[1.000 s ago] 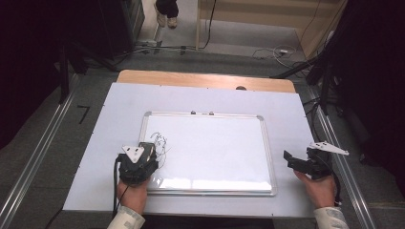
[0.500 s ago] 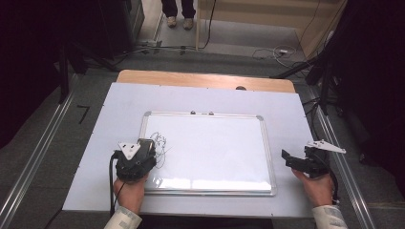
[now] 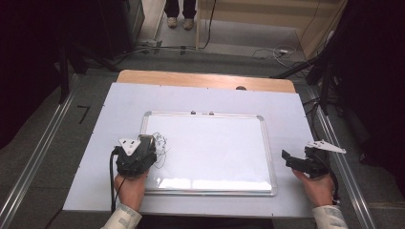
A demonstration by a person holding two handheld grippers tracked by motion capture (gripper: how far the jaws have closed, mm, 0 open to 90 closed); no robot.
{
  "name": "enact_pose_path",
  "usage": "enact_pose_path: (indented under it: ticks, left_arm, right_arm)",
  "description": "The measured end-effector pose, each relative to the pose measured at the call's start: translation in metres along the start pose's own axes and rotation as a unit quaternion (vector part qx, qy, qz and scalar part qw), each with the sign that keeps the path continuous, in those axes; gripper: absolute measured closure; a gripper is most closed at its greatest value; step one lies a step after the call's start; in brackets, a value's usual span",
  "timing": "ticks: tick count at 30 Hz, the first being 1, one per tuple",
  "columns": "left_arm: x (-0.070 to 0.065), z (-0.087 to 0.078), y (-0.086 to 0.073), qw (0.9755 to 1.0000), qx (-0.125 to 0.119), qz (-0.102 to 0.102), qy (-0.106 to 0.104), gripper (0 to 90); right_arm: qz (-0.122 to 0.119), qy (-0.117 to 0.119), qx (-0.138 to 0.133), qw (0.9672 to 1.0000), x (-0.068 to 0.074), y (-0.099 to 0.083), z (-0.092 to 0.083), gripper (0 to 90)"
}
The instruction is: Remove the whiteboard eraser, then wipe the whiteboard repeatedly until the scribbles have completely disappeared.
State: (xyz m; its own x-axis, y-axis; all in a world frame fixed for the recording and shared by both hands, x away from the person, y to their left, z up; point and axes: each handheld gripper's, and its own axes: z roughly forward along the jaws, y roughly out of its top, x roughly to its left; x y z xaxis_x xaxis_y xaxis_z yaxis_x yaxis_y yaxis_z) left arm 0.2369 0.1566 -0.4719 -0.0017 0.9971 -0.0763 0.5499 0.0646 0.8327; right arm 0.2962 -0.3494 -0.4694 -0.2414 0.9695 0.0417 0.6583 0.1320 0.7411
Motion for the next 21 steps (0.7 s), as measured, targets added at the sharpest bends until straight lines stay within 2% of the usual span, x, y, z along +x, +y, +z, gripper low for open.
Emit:
enact_pose_path:
  ticks: [11,21]
  left_arm:
    - [0.0,0.007,0.006,1.0,0.002,-0.005,-0.003,40.7]
    - [-0.003,0.022,0.007,0.9998,0.018,-0.006,-0.003,40.7]
  right_arm:
    - [0.0,0.002,-0.005,1.0,-0.001,0.0,-0.001,7.2]
    - [0.002,0.0,-0.003,1.0,-0.001,-0.001,-0.001,7.2]
